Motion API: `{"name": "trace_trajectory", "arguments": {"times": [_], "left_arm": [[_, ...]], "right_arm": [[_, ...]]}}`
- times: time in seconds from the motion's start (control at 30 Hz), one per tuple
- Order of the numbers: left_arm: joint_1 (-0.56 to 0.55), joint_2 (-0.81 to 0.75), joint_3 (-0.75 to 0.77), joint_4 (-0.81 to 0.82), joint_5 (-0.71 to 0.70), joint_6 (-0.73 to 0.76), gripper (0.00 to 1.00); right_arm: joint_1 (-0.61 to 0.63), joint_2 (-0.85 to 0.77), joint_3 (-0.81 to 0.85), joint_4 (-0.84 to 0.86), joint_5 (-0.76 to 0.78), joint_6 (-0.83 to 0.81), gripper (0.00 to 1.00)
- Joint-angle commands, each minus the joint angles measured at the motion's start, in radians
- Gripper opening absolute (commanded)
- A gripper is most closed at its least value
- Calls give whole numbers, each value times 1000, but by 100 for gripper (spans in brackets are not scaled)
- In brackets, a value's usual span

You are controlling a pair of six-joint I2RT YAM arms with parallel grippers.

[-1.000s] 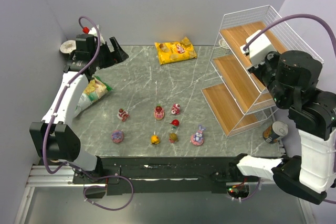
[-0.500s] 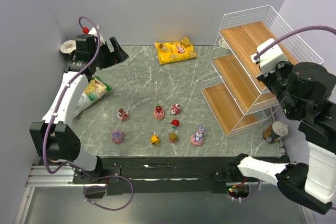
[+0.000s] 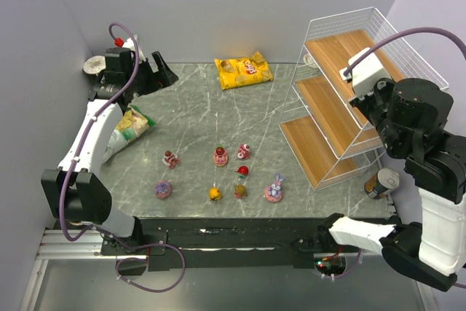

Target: Place and organize the plastic toys onto the shelf

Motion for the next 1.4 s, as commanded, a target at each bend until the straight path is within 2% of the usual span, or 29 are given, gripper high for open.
{"name": "trace_trajectory", "arguments": {"times": [0.0,0.23,0.43,0.47,0.77,1.37], "left_arm": [[5,-40,-1,15,-11,-2,96],[5,-35,6,17,-5,-3,96],[5,-29,6,17,1,-5,96],[5,-28,6,17,1,-6,96],[5,-28,4,15,0,-3,96],[5,-29,3,17,0,-6,96]], "right_arm": [[-7,13,25,40,3,22,14],[-22,18,6,40,-12,36,18],[-45,19,-21,59,-8,42,26],[-45,18,-24,65,3,42,30],[-53,31,-14,105,23,38,40],[-56,33,7,177,101,9,46]]}}
